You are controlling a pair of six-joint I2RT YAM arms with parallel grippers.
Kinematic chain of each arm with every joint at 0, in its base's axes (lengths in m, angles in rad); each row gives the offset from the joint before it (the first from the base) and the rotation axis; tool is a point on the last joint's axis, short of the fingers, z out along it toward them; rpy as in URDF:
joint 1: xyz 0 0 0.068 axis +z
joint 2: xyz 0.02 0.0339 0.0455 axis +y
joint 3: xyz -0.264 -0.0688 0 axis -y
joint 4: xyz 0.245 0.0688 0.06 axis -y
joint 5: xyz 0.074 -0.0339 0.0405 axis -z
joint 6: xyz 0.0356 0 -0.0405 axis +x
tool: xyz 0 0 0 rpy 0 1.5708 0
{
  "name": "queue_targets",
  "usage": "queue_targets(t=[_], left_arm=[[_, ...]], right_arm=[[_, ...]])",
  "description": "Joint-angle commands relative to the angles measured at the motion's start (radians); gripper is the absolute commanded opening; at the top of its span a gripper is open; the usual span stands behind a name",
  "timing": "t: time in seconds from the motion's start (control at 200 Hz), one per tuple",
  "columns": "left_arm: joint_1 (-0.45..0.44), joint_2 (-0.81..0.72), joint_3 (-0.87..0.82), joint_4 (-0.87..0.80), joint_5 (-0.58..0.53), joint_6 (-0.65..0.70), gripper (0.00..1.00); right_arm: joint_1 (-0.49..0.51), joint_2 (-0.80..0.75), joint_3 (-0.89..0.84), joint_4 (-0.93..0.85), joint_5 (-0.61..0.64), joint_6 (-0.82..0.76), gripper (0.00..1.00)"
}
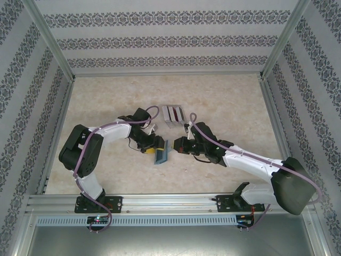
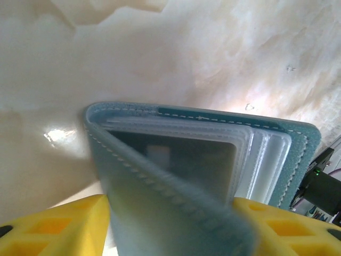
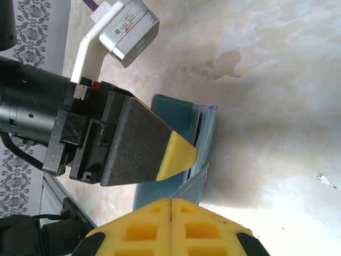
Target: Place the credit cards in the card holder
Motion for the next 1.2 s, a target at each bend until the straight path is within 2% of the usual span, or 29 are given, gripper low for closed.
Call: queue_targets(t=[0.0,0.125,0.26,0.555,0.65,0.824,0.954,1.199], left_arm=[[-0.007,-0.002,0.022,-0.084,-0.087,0.043,0.59],[-0.008,-0.019,0.013,-0.073,-0.064,0.053,0.64],[-0.007,-0.007,0.020,-0.098,-0.086,0.065,0.64],[-0.008,-0.040,-0.010,-0.058,-0.069,0.053,0.59],[-0.005,-0.041,0.000,-0.072,-0.097,0.059,0.59],[-0.004,-0.059,0.000,-0.085,-0.109,0.061,0.53],[0.001,-0.061,0.009,-0.102,-0.110,0.062,0.37],[0.007,-0.065,0.012,-0.116,-0.131,0.075,0.36]], right_arm=[[-0.011,-0.037,-0.009,-0.032,0.038,-0.028,0.00],[-0.013,-0.045,-0.022,-0.068,0.077,-0.034,0.00],[-0.014,-0.043,-0.032,-0.106,0.109,-0.046,0.00],[-0.016,-0.040,-0.057,-0.138,0.161,-0.074,0.00],[-0.016,-0.038,-0.055,-0.157,0.179,-0.094,0.00],[-0.016,-0.058,-0.071,-0.167,0.204,-0.096,0.00],[-0.016,-0.079,-0.075,-0.187,0.223,-0.092,0.00],[-0.017,-0.114,-0.088,-0.224,0.263,-0.101,0.00]])
